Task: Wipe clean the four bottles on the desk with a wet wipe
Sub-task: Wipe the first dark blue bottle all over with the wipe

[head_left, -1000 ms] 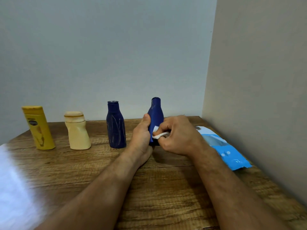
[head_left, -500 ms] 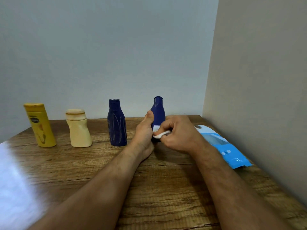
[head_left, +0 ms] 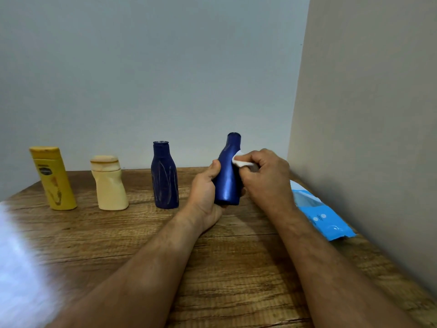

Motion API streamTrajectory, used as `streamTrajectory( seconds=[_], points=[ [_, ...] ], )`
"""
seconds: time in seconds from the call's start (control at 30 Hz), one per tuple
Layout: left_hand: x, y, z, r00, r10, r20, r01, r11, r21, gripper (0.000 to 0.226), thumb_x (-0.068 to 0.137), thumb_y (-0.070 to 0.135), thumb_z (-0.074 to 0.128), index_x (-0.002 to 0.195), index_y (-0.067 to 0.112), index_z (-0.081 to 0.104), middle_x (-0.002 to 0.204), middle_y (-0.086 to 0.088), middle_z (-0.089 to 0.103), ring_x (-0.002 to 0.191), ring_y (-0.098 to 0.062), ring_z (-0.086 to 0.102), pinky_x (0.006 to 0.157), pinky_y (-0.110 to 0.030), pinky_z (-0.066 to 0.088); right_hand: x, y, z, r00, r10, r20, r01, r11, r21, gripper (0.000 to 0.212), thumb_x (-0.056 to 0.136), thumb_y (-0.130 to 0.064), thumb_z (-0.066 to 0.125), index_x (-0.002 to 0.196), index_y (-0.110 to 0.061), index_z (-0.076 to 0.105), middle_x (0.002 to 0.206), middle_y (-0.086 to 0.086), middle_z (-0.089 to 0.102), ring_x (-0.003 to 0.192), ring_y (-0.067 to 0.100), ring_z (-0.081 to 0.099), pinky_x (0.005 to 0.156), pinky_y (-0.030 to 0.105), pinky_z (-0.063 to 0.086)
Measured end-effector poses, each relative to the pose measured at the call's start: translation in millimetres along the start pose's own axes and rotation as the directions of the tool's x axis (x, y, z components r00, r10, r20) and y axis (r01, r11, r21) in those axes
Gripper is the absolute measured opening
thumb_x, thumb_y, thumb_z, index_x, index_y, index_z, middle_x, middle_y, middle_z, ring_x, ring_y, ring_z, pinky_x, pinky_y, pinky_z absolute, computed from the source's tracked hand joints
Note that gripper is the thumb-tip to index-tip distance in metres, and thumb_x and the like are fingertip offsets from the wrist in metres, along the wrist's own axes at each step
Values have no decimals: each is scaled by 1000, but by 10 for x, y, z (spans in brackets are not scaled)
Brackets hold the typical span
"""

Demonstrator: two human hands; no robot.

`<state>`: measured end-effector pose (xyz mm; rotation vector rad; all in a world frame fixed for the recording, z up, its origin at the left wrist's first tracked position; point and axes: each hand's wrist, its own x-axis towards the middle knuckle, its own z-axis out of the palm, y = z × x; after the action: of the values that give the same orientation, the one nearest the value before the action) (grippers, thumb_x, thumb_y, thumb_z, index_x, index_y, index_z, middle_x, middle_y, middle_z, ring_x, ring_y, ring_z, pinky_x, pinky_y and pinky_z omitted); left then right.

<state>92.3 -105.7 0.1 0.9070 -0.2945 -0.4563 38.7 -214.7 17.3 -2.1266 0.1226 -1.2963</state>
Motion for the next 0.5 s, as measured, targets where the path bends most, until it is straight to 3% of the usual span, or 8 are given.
streamTrajectory(
  seconds=[0.1, 0.2, 0.33, 0.43, 0.5],
  points=[
    [-43, -2, -3, 999, -21, 34, 18, 997, 78, 36, 105, 32, 44, 113, 5, 66, 87, -14, 76, 72, -28, 69, 66, -40, 57, 21, -10, -15, 988, 45, -145, -41, 999, 28, 17, 86, -14, 63, 96, -18, 76, 92, 3, 68, 83, 12, 60, 72, 0, 37],
    [-76, 0, 3, 998, -33, 47, 28, 994, 110, 38, 105, 33, 43, 116, 3, 65, 87, -16, 75, 71, -27, 69, 55, -35, 57, 41, -16, -37, 981, 86, -176, -82, 996, 31, 21, 85, -10, 61, 99, -17, 75, 94, 1, 67, 86, 11, 60, 73, 0, 38],
    [-37, 38, -31, 1000, 24, 0, -24, 996, 85, 34, 106, 31, 44, 111, 6, 67, 81, -9, 75, 69, -22, 69, 56, -35, 57, 11, -20, -68, 999, 19, -31, -15, 995, 96, 19, 75, -6, 69, 86, -19, 78, 82, -6, 71, 78, 7, 64, 70, 17, 51],
    [19, 62, -79, 998, 55, -18, -54, 997, 57, 29, 107, 27, 42, 123, 15, 63, 99, -8, 77, 79, -22, 71, 65, -39, 60, -44, -57, -79, 981, -53, 187, 29, 992, 126, 8, 73, -8, 76, 72, -17, 76, 70, -9, 68, 65, 6, 63, 58, 19, 51],
    [37, 55, -99, 997, 68, -38, -64, 994, 85, 26, 106, 24, 43, 126, 23, 60, 110, -6, 74, 82, -22, 72, 62, -39, 59, -52, -64, -63, 976, -69, 208, 51, 995, 91, 7, 74, -11, 76, 70, -17, 74, 67, -10, 66, 64, 5, 61, 56, 17, 48]
  ],
)
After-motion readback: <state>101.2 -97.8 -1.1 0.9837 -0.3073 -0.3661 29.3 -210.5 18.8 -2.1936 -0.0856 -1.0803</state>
